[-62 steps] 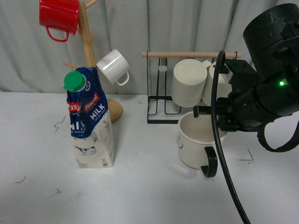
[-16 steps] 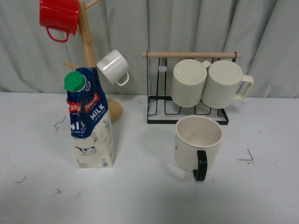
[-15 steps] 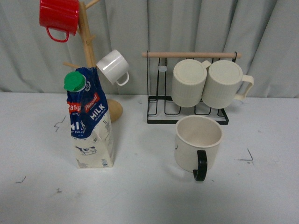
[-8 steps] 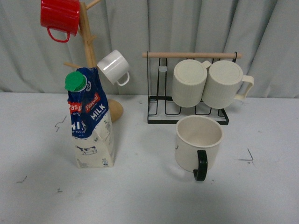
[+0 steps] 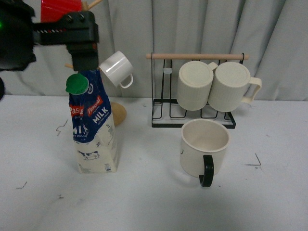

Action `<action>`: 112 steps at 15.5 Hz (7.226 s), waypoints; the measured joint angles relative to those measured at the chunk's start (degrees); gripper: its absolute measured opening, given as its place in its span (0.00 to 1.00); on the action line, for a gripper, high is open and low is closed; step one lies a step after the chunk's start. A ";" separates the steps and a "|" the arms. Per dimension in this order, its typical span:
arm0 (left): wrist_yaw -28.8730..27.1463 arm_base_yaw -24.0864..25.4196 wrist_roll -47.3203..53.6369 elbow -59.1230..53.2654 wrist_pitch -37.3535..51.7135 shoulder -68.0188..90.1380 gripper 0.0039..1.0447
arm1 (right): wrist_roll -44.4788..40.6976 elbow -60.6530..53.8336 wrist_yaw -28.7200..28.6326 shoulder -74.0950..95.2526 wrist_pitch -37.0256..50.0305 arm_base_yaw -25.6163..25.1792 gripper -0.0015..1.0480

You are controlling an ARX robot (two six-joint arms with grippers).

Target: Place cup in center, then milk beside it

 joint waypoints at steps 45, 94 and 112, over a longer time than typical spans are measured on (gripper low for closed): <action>-7.58 -17.94 -4.96 7.80 4.44 20.63 0.02 | -0.02 0.00 0.00 0.00 0.00 0.00 0.94; 15.08 17.38 9.01 -47.25 7.52 -65.24 0.01 | 0.00 0.00 0.00 0.00 0.00 0.00 0.94; 15.08 17.40 9.01 -47.21 -12.33 -84.56 0.36 | 0.00 0.00 0.00 0.00 0.00 0.00 0.94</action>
